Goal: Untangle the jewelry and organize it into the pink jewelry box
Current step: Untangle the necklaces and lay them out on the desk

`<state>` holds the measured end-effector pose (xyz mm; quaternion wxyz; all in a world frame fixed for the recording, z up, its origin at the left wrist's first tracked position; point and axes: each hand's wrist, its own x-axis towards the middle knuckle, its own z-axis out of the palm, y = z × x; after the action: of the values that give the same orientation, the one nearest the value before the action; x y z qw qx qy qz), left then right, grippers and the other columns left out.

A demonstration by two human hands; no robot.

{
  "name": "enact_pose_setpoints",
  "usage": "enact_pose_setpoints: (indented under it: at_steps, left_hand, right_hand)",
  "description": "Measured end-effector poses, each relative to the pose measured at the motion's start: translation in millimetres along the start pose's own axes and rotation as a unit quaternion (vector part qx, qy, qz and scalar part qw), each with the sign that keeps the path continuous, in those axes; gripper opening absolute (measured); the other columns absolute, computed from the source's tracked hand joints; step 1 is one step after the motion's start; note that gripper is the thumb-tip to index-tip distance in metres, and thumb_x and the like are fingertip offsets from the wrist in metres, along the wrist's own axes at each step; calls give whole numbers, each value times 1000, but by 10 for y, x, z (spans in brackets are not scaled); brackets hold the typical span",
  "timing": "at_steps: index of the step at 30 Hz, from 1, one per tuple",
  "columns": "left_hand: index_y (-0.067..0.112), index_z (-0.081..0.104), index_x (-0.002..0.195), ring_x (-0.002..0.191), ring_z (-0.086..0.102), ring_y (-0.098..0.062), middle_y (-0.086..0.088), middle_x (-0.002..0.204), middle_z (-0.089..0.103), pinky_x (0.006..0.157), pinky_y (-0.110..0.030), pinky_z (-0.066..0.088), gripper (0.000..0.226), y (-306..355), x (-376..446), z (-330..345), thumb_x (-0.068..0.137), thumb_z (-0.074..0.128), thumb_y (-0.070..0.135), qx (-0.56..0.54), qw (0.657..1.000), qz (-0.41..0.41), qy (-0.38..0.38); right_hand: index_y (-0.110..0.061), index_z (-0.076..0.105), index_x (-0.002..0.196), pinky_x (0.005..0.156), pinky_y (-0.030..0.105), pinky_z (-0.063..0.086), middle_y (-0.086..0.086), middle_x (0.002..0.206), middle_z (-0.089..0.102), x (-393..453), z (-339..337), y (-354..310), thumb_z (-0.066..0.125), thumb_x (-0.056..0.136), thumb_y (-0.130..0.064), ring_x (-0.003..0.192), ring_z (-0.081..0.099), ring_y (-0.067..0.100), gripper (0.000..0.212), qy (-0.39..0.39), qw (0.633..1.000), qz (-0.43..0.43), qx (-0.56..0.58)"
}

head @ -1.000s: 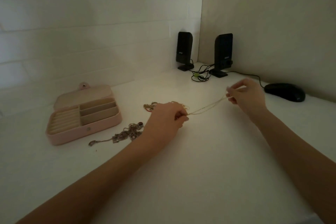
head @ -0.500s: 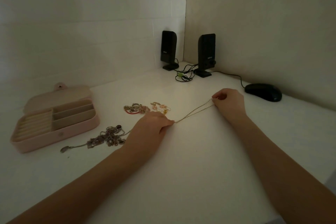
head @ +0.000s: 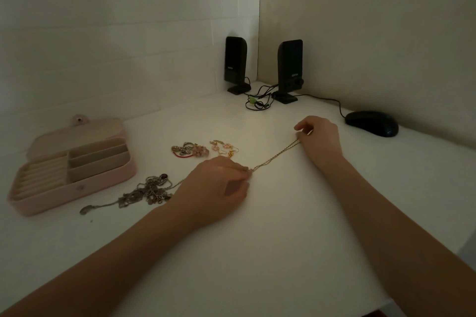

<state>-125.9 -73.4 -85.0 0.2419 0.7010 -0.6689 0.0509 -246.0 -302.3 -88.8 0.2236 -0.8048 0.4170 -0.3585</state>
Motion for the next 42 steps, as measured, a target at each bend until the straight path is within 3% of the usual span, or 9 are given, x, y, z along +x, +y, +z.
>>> enact_pose_setpoints:
  at_steps: [11, 15, 18, 21, 25, 30, 36, 38, 42]
  left_hand:
    - [21, 73, 92, 84, 61, -15, 8, 90, 67, 81, -30, 46, 23, -319, -261, -488, 78, 54, 20, -12, 985, -94, 147]
    - [55, 58, 80, 81, 57, 4, 26, 87, 57, 73, -13, 43, 31, -685, -668, -730, 74, 56, 24, -10, 989, -144, 43]
    - [38, 64, 98, 87, 52, 18, 28, 89, 53, 72, 0, 37, 25, -747, -832, -748, 75, 55, 36, 14, 994, -110, -18]
    - [20, 67, 95, 76, 55, 1, 14, 80, 55, 64, -8, 39, 12, -763, -799, -745, 84, 66, 18, 33, 992, -123, 8]
    - [14, 69, 85, 66, 47, -1, 11, 70, 50, 59, -16, 30, 4, -863, -792, -755, 81, 69, 13, 62, 989, -129, 40]
    - [12, 62, 83, 70, 44, -11, 8, 73, 48, 62, -13, 33, 11, -857, -782, -718, 91, 56, 16, 86, 988, -101, 78]
    - [13, 58, 80, 71, 64, -9, 7, 69, 65, 73, -16, 49, 19, -759, -701, -690, 95, 50, 21, -162, 930, -242, 224]
    - [11, 59, 80, 67, 68, -17, 2, 64, 68, 72, -31, 55, 19, -765, -680, -714, 95, 49, 19, -298, 884, -271, 236]
    - [8, 61, 77, 53, 65, -16, 0, 56, 65, 58, -26, 54, 18, -682, -669, -738, 91, 56, 18, -365, 869, -263, 208]
  right_hand:
    - [-17, 63, 97, 61, 7, 39, 1, 91, 61, -257, -98, -407, 57, 91, -11, 73, 50, 4, 11, -4, 993, -79, 90]
    - [-20, 64, 97, 66, 9, 44, -2, 87, 64, -720, 63, -934, 66, 85, -14, 77, 57, 6, 14, -136, 962, -183, 152]
    - [-19, 66, 102, 66, 8, 43, -9, 88, 62, -1012, 312, -1331, 70, 82, -19, 78, 56, 3, 21, -261, 912, -289, 127]
    - [-18, 64, 106, 72, 16, 44, -5, 99, 61, -1132, 583, -1621, 71, 80, -31, 85, 54, 7, 29, -323, 887, -329, 32]
    - [-11, 62, 103, 68, 9, 31, 2, 103, 60, -1137, 804, -1753, 69, 82, -30, 85, 48, 9, 29, -301, 899, -318, -11]
    - [-10, 65, 87, 59, 6, 36, -8, 74, 56, -1194, 938, -1696, 66, 83, -12, 62, 48, -2, 5, -259, 921, -265, 119]
    - [-16, 64, 81, 59, 7, 41, -8, 70, 62, -1133, 920, -1656, 67, 79, -9, 58, 54, -3, 8, -236, 933, -173, 209]
    - [-19, 64, 85, 62, 12, 44, -6, 73, 63, -1129, 918, -1651, 69, 80, -13, 63, 56, 3, 9, -232, 930, -154, 238]
    - [-16, 66, 104, 72, 21, 52, -1, 88, 69, -1165, 849, -1697, 66, 86, -22, 79, 65, 12, 19, -259, 905, -163, 295]
